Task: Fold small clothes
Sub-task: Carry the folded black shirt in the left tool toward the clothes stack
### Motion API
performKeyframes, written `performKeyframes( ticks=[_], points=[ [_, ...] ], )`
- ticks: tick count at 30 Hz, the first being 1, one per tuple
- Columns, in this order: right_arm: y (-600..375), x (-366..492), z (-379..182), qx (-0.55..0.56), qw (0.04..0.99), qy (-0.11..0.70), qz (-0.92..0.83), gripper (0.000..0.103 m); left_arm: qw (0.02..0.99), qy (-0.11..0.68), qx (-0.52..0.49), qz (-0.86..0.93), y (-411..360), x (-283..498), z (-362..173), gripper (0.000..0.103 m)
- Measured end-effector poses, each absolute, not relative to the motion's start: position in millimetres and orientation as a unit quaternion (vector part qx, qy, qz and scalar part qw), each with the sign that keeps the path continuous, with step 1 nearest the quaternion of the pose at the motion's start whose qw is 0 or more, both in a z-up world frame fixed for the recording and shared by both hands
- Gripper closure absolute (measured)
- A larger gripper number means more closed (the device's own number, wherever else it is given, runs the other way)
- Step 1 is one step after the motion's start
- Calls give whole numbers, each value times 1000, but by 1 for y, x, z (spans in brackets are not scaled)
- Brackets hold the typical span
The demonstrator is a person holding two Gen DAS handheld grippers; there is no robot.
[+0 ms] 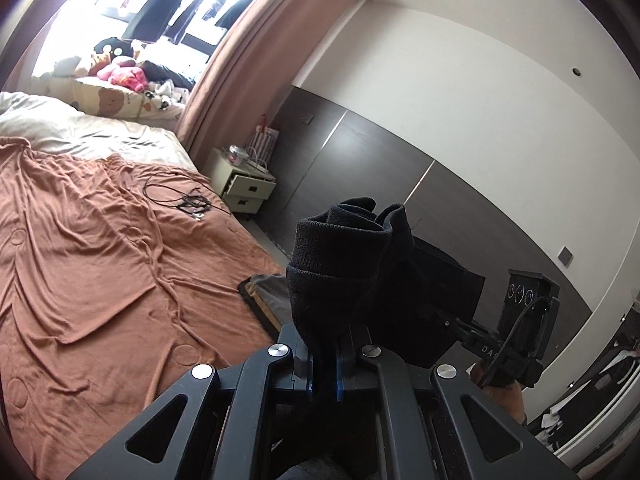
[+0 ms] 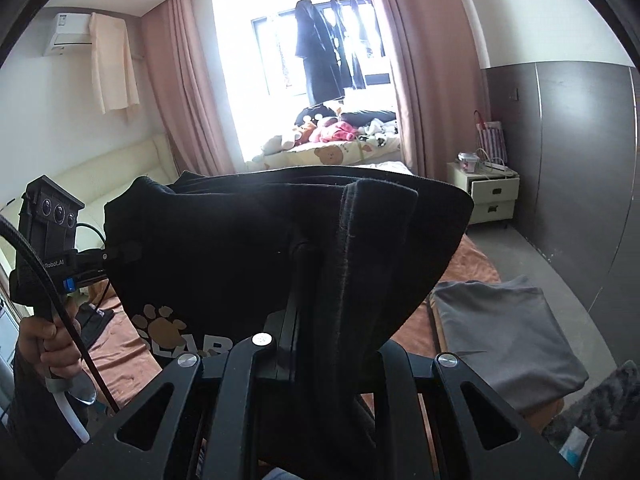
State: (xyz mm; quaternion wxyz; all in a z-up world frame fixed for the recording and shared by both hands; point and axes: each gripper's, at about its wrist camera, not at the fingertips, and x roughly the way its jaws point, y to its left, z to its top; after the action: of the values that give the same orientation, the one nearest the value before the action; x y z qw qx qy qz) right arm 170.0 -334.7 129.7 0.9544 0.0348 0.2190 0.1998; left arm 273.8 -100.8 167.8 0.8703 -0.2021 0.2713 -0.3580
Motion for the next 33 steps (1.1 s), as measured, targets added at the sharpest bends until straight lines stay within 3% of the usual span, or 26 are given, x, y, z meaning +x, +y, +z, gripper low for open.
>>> performKeyframes(
  ticks=[15, 33],
  points=[
    [-363, 145, 130, 31, 966, 207, 151, 93, 851, 280, -153, -417, -212, 276, 175, 96],
    [-361, 179, 145, -1, 974, 212, 80, 93, 802, 294, -124, -505, -314, 345, 160, 96]
  ],
)
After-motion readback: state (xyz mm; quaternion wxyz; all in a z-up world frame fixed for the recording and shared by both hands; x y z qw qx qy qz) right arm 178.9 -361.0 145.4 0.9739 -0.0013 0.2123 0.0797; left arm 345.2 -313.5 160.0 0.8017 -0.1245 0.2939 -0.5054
